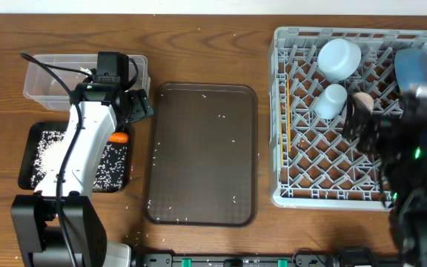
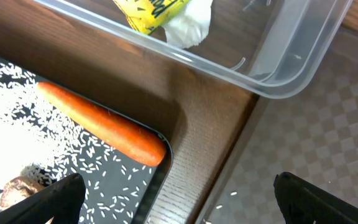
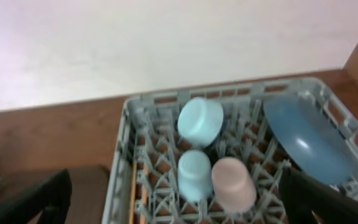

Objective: Sort waste into correct bins and load items into the dishwasher rack

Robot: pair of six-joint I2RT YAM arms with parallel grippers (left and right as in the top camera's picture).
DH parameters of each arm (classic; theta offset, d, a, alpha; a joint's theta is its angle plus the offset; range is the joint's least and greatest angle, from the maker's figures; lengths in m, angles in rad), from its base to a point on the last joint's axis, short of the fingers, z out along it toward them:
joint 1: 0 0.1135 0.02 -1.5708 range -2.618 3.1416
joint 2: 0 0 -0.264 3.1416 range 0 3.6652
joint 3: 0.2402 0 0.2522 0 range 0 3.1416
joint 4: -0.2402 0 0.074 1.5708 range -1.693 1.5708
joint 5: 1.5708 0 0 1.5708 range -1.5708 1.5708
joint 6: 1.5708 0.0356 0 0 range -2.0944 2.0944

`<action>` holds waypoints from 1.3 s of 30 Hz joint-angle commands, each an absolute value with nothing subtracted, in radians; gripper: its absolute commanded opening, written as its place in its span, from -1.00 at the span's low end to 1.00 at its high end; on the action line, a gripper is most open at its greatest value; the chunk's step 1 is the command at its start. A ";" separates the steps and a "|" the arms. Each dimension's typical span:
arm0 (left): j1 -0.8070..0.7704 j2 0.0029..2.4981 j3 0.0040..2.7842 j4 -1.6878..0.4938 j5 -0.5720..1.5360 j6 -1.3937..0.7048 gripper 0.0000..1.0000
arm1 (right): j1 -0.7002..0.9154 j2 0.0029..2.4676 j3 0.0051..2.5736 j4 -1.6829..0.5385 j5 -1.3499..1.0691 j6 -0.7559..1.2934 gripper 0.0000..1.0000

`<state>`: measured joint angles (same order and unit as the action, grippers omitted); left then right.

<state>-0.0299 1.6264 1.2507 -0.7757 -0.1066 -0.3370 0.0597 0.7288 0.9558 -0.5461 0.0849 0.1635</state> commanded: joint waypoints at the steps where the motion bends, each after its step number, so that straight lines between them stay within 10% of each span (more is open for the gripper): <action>1: -0.028 1.605 1.251 -0.777 -0.117 -0.335 0.96 | 0.029 0.608 0.770 -0.466 0.041 0.104 0.99; 24: -0.028 1.605 1.251 -0.778 -0.117 -0.335 0.96 | -0.021 0.064 0.006 0.046 -0.031 0.096 0.98; 39: -0.028 1.605 1.251 -0.778 -0.117 -0.335 0.96 | -0.019 0.005 0.005 -0.071 -0.027 0.089 0.99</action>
